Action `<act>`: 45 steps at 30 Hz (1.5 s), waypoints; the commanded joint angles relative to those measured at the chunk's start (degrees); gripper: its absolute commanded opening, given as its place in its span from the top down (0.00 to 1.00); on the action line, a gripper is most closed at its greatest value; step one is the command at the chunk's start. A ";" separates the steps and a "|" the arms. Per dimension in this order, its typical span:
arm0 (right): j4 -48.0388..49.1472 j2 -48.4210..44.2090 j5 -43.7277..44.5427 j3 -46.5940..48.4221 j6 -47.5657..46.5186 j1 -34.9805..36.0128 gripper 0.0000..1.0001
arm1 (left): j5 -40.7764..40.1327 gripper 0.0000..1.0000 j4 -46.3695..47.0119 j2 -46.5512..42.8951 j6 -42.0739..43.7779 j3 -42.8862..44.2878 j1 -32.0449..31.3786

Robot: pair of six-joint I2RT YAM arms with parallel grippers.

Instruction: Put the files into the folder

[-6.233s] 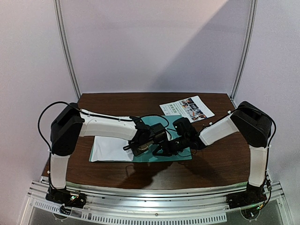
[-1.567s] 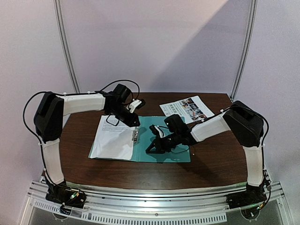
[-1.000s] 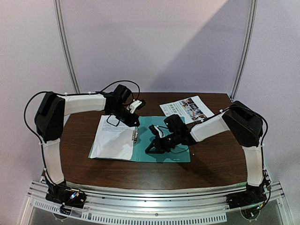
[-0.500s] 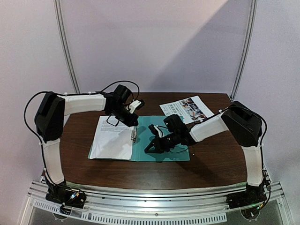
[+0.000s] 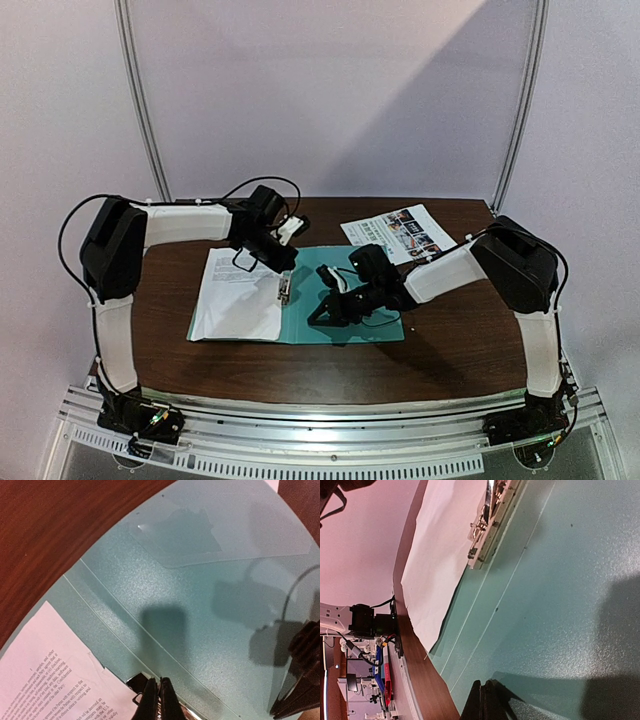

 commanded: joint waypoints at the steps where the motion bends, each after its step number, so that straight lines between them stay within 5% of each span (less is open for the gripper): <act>1: -7.69 4.61 4.31 -2.17 -0.12 0.48 1.00 | -9.85 1.00 -2.98 3.24 0.20 -0.95 0.50; 18: -13.84 7.85 15.14 -4.69 3.59 0.52 1.00 | -15.39 1.00 -0.68 -0.02 -3.35 -5.75 0.58; 34: -14.02 10.15 17.32 -6.26 6.72 0.49 1.00 | -20.21 1.00 1.56 -5.15 -7.63 -12.30 1.59; 45: -13.76 10.29 16.92 -6.43 7.23 0.49 1.00 | -21.86 1.00 2.43 -1.01 -9.28 -15.03 2.25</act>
